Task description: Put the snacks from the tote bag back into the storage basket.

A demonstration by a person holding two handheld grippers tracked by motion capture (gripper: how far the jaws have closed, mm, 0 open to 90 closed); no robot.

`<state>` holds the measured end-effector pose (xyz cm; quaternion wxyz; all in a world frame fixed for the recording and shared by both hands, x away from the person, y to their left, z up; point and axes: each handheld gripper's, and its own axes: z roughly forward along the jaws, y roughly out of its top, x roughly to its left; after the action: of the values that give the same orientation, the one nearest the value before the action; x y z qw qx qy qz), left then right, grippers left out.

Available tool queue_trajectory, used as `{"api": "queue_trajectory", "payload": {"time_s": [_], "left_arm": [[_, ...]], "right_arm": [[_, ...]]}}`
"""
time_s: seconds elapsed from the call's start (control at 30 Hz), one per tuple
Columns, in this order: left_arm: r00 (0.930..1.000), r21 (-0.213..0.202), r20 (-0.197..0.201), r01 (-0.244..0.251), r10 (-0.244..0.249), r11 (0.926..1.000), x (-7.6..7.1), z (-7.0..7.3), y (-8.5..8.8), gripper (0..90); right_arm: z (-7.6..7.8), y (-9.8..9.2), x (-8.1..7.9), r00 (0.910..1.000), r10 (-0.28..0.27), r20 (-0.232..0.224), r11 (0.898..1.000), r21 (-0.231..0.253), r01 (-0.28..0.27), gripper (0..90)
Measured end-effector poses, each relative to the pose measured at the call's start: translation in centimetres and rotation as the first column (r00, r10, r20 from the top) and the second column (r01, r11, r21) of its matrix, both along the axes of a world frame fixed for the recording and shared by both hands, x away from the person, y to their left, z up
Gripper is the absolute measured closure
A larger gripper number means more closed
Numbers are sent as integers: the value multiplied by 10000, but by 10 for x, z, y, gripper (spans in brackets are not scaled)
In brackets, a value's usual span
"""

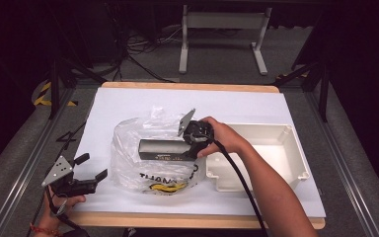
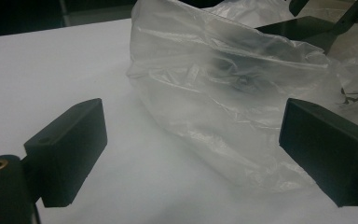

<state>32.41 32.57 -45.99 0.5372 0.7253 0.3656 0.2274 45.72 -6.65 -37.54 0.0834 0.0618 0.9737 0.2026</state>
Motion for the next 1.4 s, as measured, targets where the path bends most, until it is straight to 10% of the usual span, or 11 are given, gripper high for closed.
{"api": "queue_trajectory", "payload": {"time_s": [0.47, 1.4], "left_arm": [[10000, -16, 7, 67, -67, 10000, 0, 0, 0, 85], [10000, -16, -17, 93, -93, 10000, 0, 0, 0, 85]], "right_arm": [[-14, 15, 4, 9992, 62, -382, 9948, -1010, -100, 357], [-7, 14, -1, 9970, 772, -63, 9948, -659, -774, 427]]}}
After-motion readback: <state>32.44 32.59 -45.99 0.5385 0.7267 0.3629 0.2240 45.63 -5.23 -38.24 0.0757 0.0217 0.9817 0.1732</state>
